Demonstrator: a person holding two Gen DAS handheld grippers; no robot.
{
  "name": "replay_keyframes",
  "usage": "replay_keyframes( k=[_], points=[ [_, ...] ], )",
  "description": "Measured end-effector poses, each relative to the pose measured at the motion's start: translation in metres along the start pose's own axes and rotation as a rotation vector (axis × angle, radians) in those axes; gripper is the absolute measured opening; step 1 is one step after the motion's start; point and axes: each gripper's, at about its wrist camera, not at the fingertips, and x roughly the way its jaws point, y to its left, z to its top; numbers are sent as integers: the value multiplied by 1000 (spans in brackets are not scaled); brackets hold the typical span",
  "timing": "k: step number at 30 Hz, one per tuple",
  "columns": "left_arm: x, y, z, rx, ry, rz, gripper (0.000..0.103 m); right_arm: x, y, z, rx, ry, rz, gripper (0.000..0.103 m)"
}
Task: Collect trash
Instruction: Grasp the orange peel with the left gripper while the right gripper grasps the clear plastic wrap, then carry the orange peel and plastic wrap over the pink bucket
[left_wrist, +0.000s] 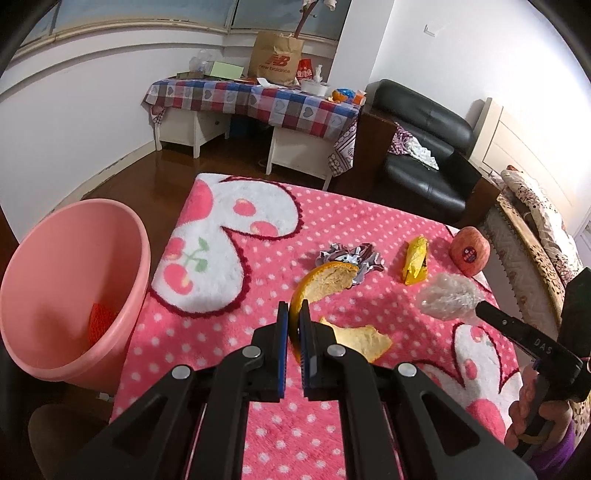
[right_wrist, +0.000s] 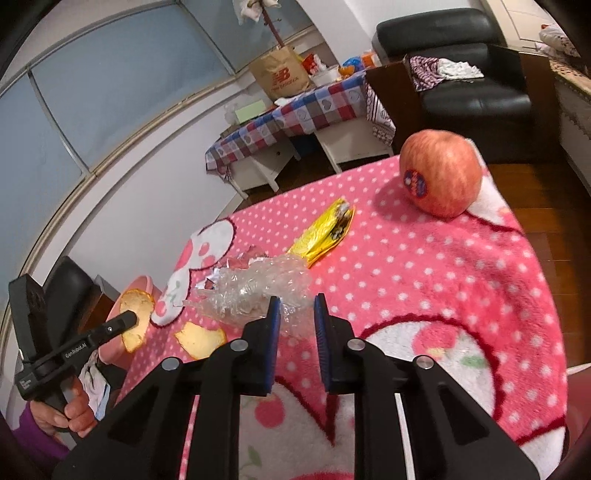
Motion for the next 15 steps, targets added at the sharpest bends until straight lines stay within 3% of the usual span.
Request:
replay_keyframes(
  k=[15],
  points=[
    [-28,13,-4,-3,-72,-5,5,-16,20,6,20,-36,19,19]
  ],
)
